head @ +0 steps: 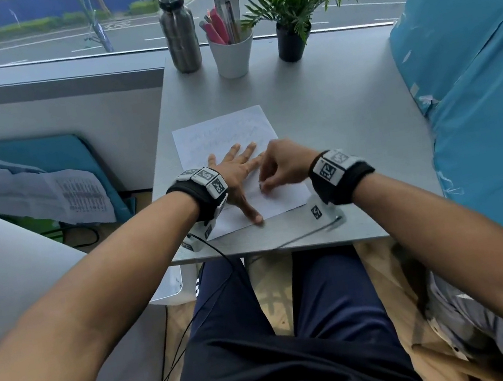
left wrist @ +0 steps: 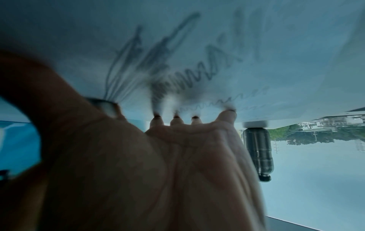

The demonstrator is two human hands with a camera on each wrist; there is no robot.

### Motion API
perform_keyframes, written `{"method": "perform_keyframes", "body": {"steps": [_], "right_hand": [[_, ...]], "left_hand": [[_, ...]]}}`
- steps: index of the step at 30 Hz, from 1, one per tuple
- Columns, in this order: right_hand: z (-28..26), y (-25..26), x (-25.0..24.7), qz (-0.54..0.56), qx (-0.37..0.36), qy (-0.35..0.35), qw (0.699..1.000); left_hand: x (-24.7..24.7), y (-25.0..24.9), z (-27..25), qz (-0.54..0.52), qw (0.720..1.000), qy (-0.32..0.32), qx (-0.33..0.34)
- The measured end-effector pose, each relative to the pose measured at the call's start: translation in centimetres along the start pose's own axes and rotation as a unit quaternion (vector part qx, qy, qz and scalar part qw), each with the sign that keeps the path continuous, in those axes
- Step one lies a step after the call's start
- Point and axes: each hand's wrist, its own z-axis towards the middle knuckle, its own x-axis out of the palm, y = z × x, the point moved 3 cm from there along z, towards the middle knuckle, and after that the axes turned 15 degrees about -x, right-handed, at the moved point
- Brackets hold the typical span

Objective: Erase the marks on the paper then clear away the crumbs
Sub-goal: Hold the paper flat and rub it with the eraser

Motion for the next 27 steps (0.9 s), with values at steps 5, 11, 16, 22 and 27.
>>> {"method": "perform_keyframes", "body": {"steps": [5, 11, 16, 22, 27], "right_hand": [[0.4, -1.3, -1.0, -0.012, 0.032, -0.098, 0.995], [0.0, 0.9, 0.6, 0.006, -0.031, 0.029, 0.999], [1.0, -1.6, -1.4, -0.019, 0.031, -0.101, 0.994], [-0.6, 1.6, 1.3, 0.011, -0.017, 0.028, 0.999], [0.9, -1.9, -2.0, -0.03, 0.038, -0.109, 0.993]], "left_hand": [[0.0, 0.2, 0.0, -0.005, 1.0, -0.006, 0.005], [0.0, -0.1, -0.2, 0.006, 1.0, -0.005, 0.005], [0.1, 0.1, -0.2, 0.005, 1.0, -0.012, 0.011], [0.1, 0.0, -0.2, 0.006, 1.0, 0.003, 0.005], [0.0, -0.1, -0.5, 0.008, 1.0, 0.004, 0.003]]}}
